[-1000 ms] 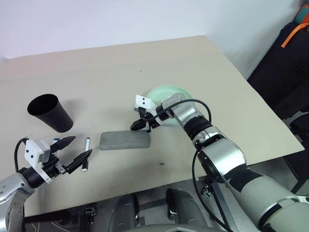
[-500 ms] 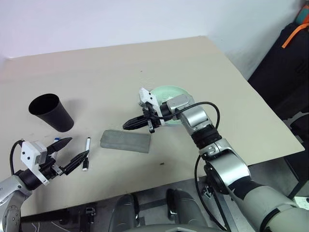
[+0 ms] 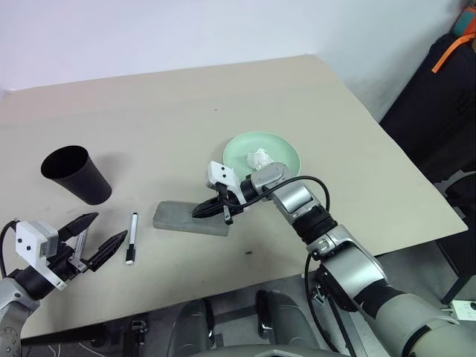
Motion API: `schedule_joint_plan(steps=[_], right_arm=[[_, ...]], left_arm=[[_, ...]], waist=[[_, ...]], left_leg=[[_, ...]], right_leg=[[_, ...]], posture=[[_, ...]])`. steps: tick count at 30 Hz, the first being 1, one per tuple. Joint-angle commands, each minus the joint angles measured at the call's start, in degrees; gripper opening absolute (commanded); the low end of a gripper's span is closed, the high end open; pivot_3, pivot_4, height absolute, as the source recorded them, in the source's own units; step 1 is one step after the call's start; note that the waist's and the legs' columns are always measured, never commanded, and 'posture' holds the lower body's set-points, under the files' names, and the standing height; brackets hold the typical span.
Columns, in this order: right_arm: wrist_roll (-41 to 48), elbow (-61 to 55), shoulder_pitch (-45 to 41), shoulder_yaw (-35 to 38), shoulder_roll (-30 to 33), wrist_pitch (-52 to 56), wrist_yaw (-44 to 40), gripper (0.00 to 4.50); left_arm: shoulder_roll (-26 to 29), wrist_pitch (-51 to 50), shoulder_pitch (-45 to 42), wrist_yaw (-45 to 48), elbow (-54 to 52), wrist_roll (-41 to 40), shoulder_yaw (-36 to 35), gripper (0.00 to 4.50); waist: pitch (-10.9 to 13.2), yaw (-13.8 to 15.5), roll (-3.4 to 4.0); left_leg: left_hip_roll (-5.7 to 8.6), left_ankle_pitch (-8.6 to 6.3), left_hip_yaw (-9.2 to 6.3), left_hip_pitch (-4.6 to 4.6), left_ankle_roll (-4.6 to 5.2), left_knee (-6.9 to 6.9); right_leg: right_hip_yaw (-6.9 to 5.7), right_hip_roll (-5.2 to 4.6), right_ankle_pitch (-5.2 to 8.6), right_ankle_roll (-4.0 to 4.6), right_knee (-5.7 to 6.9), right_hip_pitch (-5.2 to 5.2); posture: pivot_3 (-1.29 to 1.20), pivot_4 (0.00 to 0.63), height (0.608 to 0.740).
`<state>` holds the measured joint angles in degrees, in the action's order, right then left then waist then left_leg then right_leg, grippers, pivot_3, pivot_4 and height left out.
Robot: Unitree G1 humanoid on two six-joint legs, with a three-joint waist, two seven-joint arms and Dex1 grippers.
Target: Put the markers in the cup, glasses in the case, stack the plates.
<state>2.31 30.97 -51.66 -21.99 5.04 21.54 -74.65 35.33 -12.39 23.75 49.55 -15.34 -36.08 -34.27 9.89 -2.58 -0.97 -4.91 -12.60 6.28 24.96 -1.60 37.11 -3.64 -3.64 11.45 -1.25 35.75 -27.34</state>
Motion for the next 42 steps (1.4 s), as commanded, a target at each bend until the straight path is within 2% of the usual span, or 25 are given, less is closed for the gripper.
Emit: schedule_joint_plan(steps=[1, 6, 9, 13, 20, 24, 30, 42], right_arm=[[2.9, -1.9, -2.4, 2.0, 0.2, 0.4, -1.2, 0.02], [7.7, -6.5, -3.2, 5.3, 1.9, 2.6, -3.2, 0.02], [8.8, -8.2, -2.8, 6.5, 3.0, 2.4, -2.2, 0.59], [10.2, -10.7, -2.0, 6.9, 5.0, 2.8, -2.4, 2.00], [15.0, -15.4, -2.3, 10.0, 8.7, 6.5, -3.3, 4.44], [20.1, -20.4, -0.2, 15.2, 9.2, 5.7, -0.9, 4.44], [25.2, -26.6, 3.1, 18.9, 11.7, 6.9, 0.9, 4.44], [24.4, -28.3, 5.3, 16.7, 13.3, 6.7, 5.5, 4.44]], left_arm=[[0.7, -5.7, 2.1, -5.7, -4.6, -1.9, -4.4, 4.50], [1.3, -13.9, 4.3, -13.8, -9.0, -2.7, -9.2, 4.50], [1.6, -18.6, 5.4, -17.5, -10.6, -2.7, -11.3, 4.50], [1.2, -22.6, 4.9, -21.9, -12.3, -2.5, -12.6, 4.50], [1.4, -27.9, 3.8, -27.0, -13.8, 0.7, -9.1, 4.50], [0.7, -30.0, 1.2, -29.8, -12.3, 2.3, -7.1, 4.50], [0.9, -33.5, -2.0, -31.9, -9.5, 3.8, -5.3, 4.50], [3.4, -41.3, -5.3, -32.3, -6.8, 6.0, -2.4, 4.50]], waist=[[0.0, 0.0, -0.01], [0.0, 0.1, -0.01], [0.0, 0.0, -0.01], [0.0, 0.1, -0.01], [0.0, 0.1, -0.01], [0.0, 0.2, -0.02], [0.0, 0.2, -0.02], [0.0, 0.2, 0.00]], left_leg=[[0.00, 0.00, -0.01, 0.00, 0.00, 0.00], [-0.01, 0.00, -0.07, 0.01, 0.00, -0.06], [-0.02, -0.01, -0.10, 0.02, -0.01, -0.09], [-0.02, -0.01, -0.12, 0.03, -0.01, -0.13], [-0.01, -0.01, -0.10, 0.11, -0.01, -0.18], [0.00, -0.01, -0.10, 0.11, -0.01, -0.18], [0.01, -0.01, -0.10, 0.11, -0.02, -0.16], [0.01, -0.01, -0.17, 0.09, -0.01, -0.16]], right_leg=[[0.00, 0.00, 0.00, 0.00, -0.02, 0.00], [0.00, 0.01, 0.00, 0.00, -0.06, -0.02], [-0.02, 0.01, 0.00, 0.00, -0.19, 0.01], [-0.02, -0.01, -0.01, 0.00, -0.31, 0.02], [-0.01, -0.01, -0.02, 0.01, -0.36, -0.03], [-0.04, 0.01, -0.02, 0.01, -0.36, -0.01], [-0.06, -0.02, -0.03, 0.01, -0.37, 0.01], [-0.07, -0.06, -0.06, 0.06, -0.35, 0.02]], posture=[[0.00, 0.150, 0.735], [0.00, 0.150, 0.735], [0.00, 0.150, 0.735], [0.00, 0.150, 0.735], [0.00, 0.150, 0.735], [0.00, 0.150, 0.735], [0.00, 0.150, 0.735], [0.00, 0.150, 0.735]])
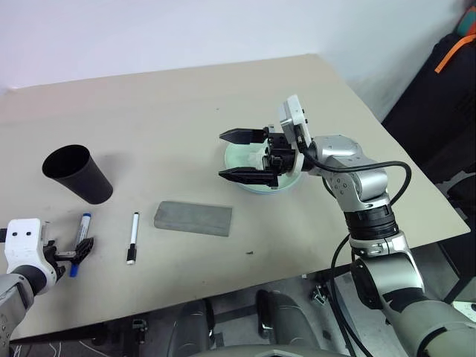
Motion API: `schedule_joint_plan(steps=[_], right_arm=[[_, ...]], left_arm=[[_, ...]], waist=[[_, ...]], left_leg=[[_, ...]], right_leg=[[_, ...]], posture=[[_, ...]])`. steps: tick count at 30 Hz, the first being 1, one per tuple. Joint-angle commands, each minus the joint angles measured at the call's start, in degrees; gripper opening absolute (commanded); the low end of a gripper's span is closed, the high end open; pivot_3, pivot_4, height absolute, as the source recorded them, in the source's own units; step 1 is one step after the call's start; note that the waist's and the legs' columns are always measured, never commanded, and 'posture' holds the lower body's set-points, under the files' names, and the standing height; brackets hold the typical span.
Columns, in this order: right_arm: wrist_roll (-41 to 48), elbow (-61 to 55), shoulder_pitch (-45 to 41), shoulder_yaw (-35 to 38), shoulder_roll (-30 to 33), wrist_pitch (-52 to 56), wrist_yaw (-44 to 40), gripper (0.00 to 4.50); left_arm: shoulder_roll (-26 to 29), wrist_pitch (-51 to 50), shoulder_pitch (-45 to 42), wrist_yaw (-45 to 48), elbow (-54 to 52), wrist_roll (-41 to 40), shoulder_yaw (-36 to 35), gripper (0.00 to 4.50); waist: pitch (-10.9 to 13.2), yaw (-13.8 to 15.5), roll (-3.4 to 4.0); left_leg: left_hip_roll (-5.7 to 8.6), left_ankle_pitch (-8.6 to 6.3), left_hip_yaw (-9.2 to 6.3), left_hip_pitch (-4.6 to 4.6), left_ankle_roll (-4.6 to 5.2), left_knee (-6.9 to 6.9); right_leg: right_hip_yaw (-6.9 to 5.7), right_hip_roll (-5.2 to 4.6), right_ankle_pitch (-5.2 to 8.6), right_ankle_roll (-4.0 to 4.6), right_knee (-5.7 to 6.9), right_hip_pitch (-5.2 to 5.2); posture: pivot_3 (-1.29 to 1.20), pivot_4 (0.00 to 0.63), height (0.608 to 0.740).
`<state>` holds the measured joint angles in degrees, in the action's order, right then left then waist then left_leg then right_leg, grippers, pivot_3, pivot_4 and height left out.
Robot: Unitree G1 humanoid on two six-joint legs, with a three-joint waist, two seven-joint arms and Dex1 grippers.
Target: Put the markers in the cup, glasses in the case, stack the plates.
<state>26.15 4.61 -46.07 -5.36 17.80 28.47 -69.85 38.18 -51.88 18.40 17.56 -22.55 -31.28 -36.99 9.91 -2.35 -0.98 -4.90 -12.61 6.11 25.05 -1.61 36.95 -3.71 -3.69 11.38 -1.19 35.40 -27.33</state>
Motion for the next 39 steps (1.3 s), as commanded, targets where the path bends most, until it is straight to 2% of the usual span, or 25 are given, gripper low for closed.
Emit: schedule_joint_plan(steps=[1, 2, 4, 13, 14, 20, 23, 29, 33, 39], right_arm=[[0.4, -1.7, -0.2, 0.0, 0.6, -0.4, 1.0, 4.44], [0.2, -1.3, -0.2, -0.1, 0.7, -0.6, 1.3, 4.48], [-0.2, -0.9, 0.0, -0.3, 1.0, -0.9, 1.6, 4.48], [-1.5, 1.5, -1.0, -0.6, 1.8, -1.7, 3.2, 4.48], [-1.4, 1.6, -1.0, -0.6, 1.9, -1.9, 3.0, 4.48], [-1.3, 2.2, -1.1, -0.2, 1.9, -2.4, 2.7, 4.48], [-0.9, 2.1, -1.1, 0.0, 1.9, -2.4, 2.5, 4.48], [2.1, 0.4, -1.3, 0.6, 2.6, 0.4, 0.9, 4.48], [4.8, -0.3, -2.2, 1.2, 2.9, 4.2, 1.3, 4.48], [6.6, -2.1, -1.8, 1.3, 3.2, 5.6, 1.5, 4.48]], left_arm=[[1.0, -2.9, -0.2, -0.7, 0.6, 1.4, 0.2, 4.50], [1.4, -3.7, -0.3, -0.7, 0.8, 1.5, 0.2, 4.10], [2.3, -7.0, -1.1, -0.8, 0.6, 1.0, -0.2, 3.60], [5.0, -14.9, -4.6, -1.8, -0.3, 2.1, -0.4, 0.40], [5.2, -15.5, -4.9, -2.0, -0.2, 2.3, -0.4, 0.26], [6.6, -16.8, -6.0, -3.2, 0.1, 5.1, -0.2, 0.26], [5.8, -14.3, -9.6, -5.8, 1.8, 7.4, -2.4, 0.26], [5.9, 5.5, -14.1, -9.9, 9.2, 15.4, -7.0, 0.26], [8.0, 17.8, -17.0, -12.1, 12.8, 20.5, -8.2, 0.26], [7.4, 43.6, -27.6, -6.9, 20.6, 18.2, -7.5, 0.26]], waist=[[0.0, 0.0, 0.01], [0.0, 0.0, 0.01], [0.0, 0.0, 0.01], [0.0, -0.2, 0.03], [0.0, -0.2, 0.03], [0.0, -0.2, 0.03], [0.0, -0.1, -0.02], [0.0, 0.1, -0.06], [0.0, 0.1, -0.09], [0.0, 1.3, -0.17]], left_leg=[[0.01, 0.00, 0.00, 0.00, 0.00, 0.00], [0.01, 0.00, -0.01, 0.00, 0.00, 0.00], [0.01, 0.00, -0.02, -0.01, 0.00, 0.00], [0.01, 0.00, -0.30, -0.25, 0.00, -0.08], [0.01, 0.00, -0.31, -0.27, 0.00, -0.09], [0.01, 0.00, -0.32, -0.45, 0.01, -0.10], [0.01, 0.00, -0.29, -0.46, 0.01, -0.12], [0.01, 0.00, -0.26, -0.44, 0.00, -0.13], [0.04, 0.00, -0.13, -0.43, 0.00, -0.22], [0.04, 0.00, 0.06, -0.43, 0.00, -0.48]], right_leg=[[0.00, -0.02, 0.00, 0.00, 0.00, 0.00], [0.01, -0.03, -0.01, 0.01, 0.00, 0.00], [0.00, 0.00, -0.02, 0.02, 0.00, 0.01], [0.00, 0.32, -0.15, 0.24, 0.02, 0.02], [0.00, 0.37, -0.15, 0.24, 0.02, 0.02], [0.02, 0.46, -0.16, 0.24, 0.02, 0.06], [0.02, 0.42, -0.17, 0.26, 0.01, 0.05], [0.02, 0.15, -0.27, 0.42, -0.05, 0.05], [0.03, 0.06, -0.28, 0.41, -0.15, 0.03], [-0.01, 0.07, -0.29, 0.42, -0.26, -0.01]], posture=[[0.00, 0.150, 0.735], [0.00, 0.150, 0.735], [0.00, 0.150, 0.735], [0.00, 0.150, 0.735], [0.00, 0.150, 0.735], [0.00, 0.150, 0.735], [0.00, 0.150, 0.735], [0.00, 0.150, 0.735], [0.00, 0.150, 0.735], [0.00, 0.150, 0.735]])
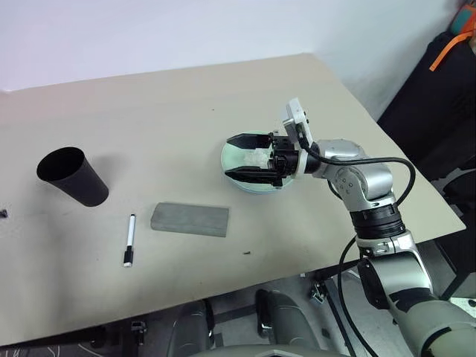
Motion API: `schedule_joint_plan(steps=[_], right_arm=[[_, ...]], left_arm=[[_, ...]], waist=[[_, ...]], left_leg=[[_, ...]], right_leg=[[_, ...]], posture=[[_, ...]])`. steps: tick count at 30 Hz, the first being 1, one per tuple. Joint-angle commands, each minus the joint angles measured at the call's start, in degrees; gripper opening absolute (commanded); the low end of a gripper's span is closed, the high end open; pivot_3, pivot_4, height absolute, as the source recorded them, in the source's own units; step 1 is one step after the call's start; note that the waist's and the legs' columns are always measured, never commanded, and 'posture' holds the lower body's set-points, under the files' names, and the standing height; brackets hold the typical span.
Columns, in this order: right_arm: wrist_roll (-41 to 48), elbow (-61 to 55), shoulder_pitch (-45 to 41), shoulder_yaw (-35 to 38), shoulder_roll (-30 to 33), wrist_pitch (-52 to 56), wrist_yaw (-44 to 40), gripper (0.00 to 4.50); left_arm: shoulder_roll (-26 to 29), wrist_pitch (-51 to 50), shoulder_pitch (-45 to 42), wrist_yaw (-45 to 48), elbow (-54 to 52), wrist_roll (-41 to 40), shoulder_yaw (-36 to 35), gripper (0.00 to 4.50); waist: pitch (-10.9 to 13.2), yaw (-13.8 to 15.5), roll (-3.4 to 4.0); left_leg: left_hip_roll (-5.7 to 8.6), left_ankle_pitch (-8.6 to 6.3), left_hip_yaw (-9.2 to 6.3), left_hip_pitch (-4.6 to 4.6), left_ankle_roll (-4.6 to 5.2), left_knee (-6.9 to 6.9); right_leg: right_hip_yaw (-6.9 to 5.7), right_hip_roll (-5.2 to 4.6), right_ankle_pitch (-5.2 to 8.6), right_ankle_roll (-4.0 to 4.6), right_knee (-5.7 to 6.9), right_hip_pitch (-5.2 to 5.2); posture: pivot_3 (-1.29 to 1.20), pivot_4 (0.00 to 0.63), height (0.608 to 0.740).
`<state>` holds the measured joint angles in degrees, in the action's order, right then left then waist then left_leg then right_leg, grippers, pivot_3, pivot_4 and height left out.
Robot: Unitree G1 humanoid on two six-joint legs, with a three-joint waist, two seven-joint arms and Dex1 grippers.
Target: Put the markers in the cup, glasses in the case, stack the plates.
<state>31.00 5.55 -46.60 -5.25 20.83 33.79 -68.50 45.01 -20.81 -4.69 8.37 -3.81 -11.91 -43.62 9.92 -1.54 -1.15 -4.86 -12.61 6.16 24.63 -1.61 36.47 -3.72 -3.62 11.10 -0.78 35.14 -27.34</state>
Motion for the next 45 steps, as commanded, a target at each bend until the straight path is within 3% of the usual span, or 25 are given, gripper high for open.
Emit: schedule_joint_plan(steps=[1, 5, 8, 17, 37, 45], right_arm=[[1.8, -3.3, -1.1, 1.1, 0.2, 0.4, 0.3, 4.48], [1.4, -4.2, -0.4, 0.8, 0.3, -0.3, 1.5, 4.48], [1.2, -4.8, 0.2, 1.2, 0.5, -0.9, 2.5, 4.48], [1.1, -6.7, 1.7, 1.4, 3.0, -0.2, 4.8, 4.48], [-0.9, -6.8, 1.8, 0.4, 3.9, -1.7, 5.7, 4.48], [-1.7, -5.9, 1.5, 0.3, 3.8, -2.5, 5.4, 4.48]], left_arm=[[0.2, 15.2, -6.4, 4.3, 2.4, -2.5, -0.1, 0.26], [-0.8, 27.2, -11.6, 9.7, 5.9, -3.5, 3.7, 0.26], [-3.1, 30.1, -13.9, 13.2, 7.2, -6.3, 6.3, 0.26], [-7.9, 27.8, -9.3, 17.4, 6.8, -9.2, 10.8, 0.26], [-11.2, 26.2, -6.7, 17.7, 9.0, -11.3, 11.1, 0.26], [-11.3, 26.0, -6.3, 17.4, 9.0, -11.1, 11.1, 3.04]], waist=[[0.0, 0.6, -0.01], [0.0, 0.9, -0.01], [0.0, 0.8, -0.01], [0.0, 0.7, -0.02], [0.0, 0.8, -0.03], [0.0, 0.8, -0.03]], left_leg=[[0.00, 0.00, 0.01, -0.01, 0.00, -0.02], [0.02, 0.01, 0.14, -0.03, 0.01, -0.07], [0.04, 0.09, 0.22, -0.03, 0.14, -0.04], [0.00, 0.13, 0.23, -0.13, 0.20, 0.14], [-0.01, 0.06, 0.18, -0.10, 0.09, 0.51], [-0.01, 0.04, 0.18, -0.10, 0.07, 0.50]], right_leg=[[0.00, 0.02, 0.00, 0.00, 0.00, 0.00], [0.00, 0.07, 0.00, -0.03, -0.01, 0.02], [0.01, 0.07, -0.12, -0.29, -0.01, 0.04], [0.03, 0.16, -0.17, -0.43, 0.10, 0.14], [0.02, 0.11, -0.07, -0.45, 0.14, 0.27], [0.03, 0.11, -0.07, -0.44, 0.14, 0.26]], posture=[[0.00, 0.150, 0.735], [0.00, 0.150, 0.735], [0.00, 0.150, 0.735], [0.00, 0.150, 0.735], [0.00, 0.150, 0.735], [0.00, 0.150, 0.735]])
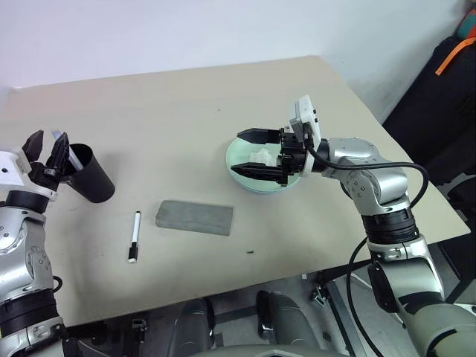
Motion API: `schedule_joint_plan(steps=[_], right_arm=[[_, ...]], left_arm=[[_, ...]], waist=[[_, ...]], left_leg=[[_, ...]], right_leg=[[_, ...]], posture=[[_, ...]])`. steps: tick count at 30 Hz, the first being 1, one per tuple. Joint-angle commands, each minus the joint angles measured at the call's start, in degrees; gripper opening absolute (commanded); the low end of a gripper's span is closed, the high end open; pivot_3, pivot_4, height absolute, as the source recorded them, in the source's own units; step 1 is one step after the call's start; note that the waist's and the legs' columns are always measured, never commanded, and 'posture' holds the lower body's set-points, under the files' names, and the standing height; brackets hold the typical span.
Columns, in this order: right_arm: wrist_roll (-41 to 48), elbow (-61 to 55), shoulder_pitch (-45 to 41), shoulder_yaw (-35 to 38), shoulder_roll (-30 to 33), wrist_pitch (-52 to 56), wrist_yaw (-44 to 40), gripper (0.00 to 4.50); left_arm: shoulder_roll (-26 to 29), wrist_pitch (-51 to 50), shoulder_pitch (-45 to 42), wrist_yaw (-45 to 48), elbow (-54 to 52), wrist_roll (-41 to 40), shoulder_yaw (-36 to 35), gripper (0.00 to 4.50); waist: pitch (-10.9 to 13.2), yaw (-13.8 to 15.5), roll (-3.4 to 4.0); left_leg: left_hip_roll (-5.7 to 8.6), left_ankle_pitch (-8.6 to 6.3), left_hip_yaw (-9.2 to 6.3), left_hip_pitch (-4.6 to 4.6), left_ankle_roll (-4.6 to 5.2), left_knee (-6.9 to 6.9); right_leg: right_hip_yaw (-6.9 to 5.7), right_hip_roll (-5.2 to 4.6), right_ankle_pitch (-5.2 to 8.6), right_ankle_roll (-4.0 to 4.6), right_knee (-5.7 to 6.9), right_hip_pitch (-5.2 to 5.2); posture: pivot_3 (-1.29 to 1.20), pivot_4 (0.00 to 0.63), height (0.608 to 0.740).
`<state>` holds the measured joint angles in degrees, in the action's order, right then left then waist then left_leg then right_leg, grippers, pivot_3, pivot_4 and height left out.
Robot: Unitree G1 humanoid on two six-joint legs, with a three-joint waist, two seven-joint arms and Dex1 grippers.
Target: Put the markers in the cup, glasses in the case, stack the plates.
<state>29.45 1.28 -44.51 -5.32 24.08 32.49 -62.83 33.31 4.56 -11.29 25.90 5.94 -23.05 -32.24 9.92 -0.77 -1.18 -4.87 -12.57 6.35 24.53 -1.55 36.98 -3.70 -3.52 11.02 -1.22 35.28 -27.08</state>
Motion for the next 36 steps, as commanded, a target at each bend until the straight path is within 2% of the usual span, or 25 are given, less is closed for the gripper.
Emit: schedule_joint_plan(steps=[1, 4, 5, 9, 12, 16, 19, 20, 22, 24, 28, 31, 36], right_arm=[[-0.4, -1.5, -0.5, 0.2, 0.5, -1.5, -0.3, 4.48], [-0.6, -1.3, -0.4, 0.1, 0.3, -1.8, -0.3, 4.48], [-0.4, -1.3, -0.4, 0.2, 0.2, -1.8, -0.3, 4.48], [-0.3, -0.2, -0.9, 0.4, 0.0, -1.9, -0.9, 4.48], [-0.6, 1.4, -1.6, 0.4, 0.0, -2.4, -1.7, 4.48], [-1.6, 5.0, -3.1, 0.1, -0.5, -4.2, -3.3, 4.48], [-2.0, 7.2, -4.1, -0.1, -1.0, -5.5, -4.1, 4.48], [-2.2, 7.9, -4.4, -0.2, -1.2, -6.0, -4.5, 4.48], [-2.6, 9.0, -4.8, -0.5, -1.6, -7.0, -5.1, 4.48], [-2.9, 9.7, -5.1, -0.8, -1.8, -7.7, -5.7, 4.48], [-3.2, 10.4, -5.5, -0.9, -2.1, -8.2, -6.4, 4.48], [-3.4, 10.4, -5.4, -0.8, -2.2, -8.1, -6.5, 4.48], [-3.1, 8.9, -4.5, -0.4, -1.8, -7.1, -6.2, 4.48]], left_arm=[[0.4, 0.5, 0.4, -0.2, -0.8, 0.1, -0.3, 3.35], [0.6, -0.3, 0.6, -0.8, -2.1, -0.1, -0.6, 4.36], [0.8, -1.3, 0.7, -1.0, -3.0, -0.8, -0.8, 4.47], [3.1, -9.4, 2.7, -0.9, -10.7, -4.5, -1.8, 4.47], [6.0, -19.8, 6.0, -1.9, -19.4, -9.9, -4.2, 4.47], [11.6, -39.5, 17.1, -8.0, -36.1, -11.5, -10.1, 4.47], [12.5, -50.1, 21.8, -10.0, -44.2, -20.0, -15.5, 4.47], [12.1, -54.1, 22.4, -11.9, -45.9, -25.5, -17.7, 4.47], [11.0, -61.0, 23.8, -16.8, -47.7, -34.0, -21.0, 4.47], [11.2, -66.7, 26.5, -19.9, -48.7, -38.8, -22.2, 4.47], [10.3, -69.5, 31.8, -23.7, -53.5, -37.4, -18.1, 4.47], [8.8, -71.6, 30.7, -27.8, -52.9, -38.6, -13.5, 4.47], [7.3, -71.2, 27.6, -29.9, -52.1, -35.2, -5.0, 4.47]], waist=[[0.0, 0.0, 0.00], [0.0, 0.0, 0.00], [0.0, 0.0, 0.00], [0.0, -0.1, -0.03], [0.1, -0.1, -0.11], [0.1, -0.5, -0.13], [0.1, -0.4, -0.12], [0.1, -0.2, -0.10], [0.2, -0.1, -0.12], [0.2, -0.2, -0.10], [0.2, -0.3, -0.14], [0.2, -0.1, -0.12], [0.3, -0.2, -0.15]], left_leg=[[0.00, 0.00, 0.00, 0.00, 0.00, 0.00], [0.00, -0.01, 0.00, 0.00, -0.02, 0.00], [0.00, -0.02, 0.00, 0.00, -0.03, 0.00], [0.00, -0.02, 0.02, 0.01, -0.03, 0.00], [-0.01, -0.02, 0.00, 0.03, -0.04, -0.02], [-0.01, -0.03, 0.02, 0.03, -0.04, -0.09], [0.00, -0.03, 0.02, 0.02, -0.05, -0.16], [0.00, -0.03, 0.01, 0.02, -0.05, -0.16], [0.00, -0.04, -0.08, 0.02, -0.06, -0.15], [0.00, -0.04, -0.19, 0.00, -0.06, -0.14], [0.02, -0.04, -0.22, -0.01, -0.07, -0.11], [0.02, -0.04, -0.22, 0.00, -0.07, -0.13], [0.03, -0.05, -0.22, 0.01, -0.08, -0.12]], right_leg=[[0.00, 0.00, 0.00, 0.00, 0.00, 0.00], [0.00, 0.00, 0.00, 0.00, 0.00, 0.00], [0.00, 0.00, 0.00, 0.00, 0.00, 0.00], [0.01, -0.01, 0.00, 0.00, -0.02, -0.01], [0.01, -0.01, 0.00, 0.00, -0.03, -0.03], [0.05, -0.01, 0.02, -0.02, -0.07, -0.08], [0.07, -0.01, 0.03, -0.01, -0.10, -0.13], [0.06, 0.00, 0.03, -0.01, -0.10, -0.13], [0.03, 0.01, 0.05, -0.02, -0.11, -0.13], [0.03, 0.01, 0.04, -0.02, -0.12, -0.11], [0.03, -0.01, 0.04, -0.02, -0.17, -0.10], [0.03, -0.02, 0.03, -0.01, -0.20, -0.11], [0.04, -0.02, 0.03, 0.00, -0.22, -0.10]], posture=[[0.00, 0.150, 0.735], [0.00, 0.150, 0.735], [0.00, 0.150, 0.735], [0.00, 0.150, 0.735], [0.00, 0.150, 0.735], [0.00, 0.150, 0.735], [0.00, 0.150, 0.735], [0.00, 0.150, 0.735], [0.00, 0.150, 0.735], [0.00, 0.150, 0.735], [0.00, 0.150, 0.735], [0.00, 0.150, 0.735], [0.00, 0.150, 0.735]])
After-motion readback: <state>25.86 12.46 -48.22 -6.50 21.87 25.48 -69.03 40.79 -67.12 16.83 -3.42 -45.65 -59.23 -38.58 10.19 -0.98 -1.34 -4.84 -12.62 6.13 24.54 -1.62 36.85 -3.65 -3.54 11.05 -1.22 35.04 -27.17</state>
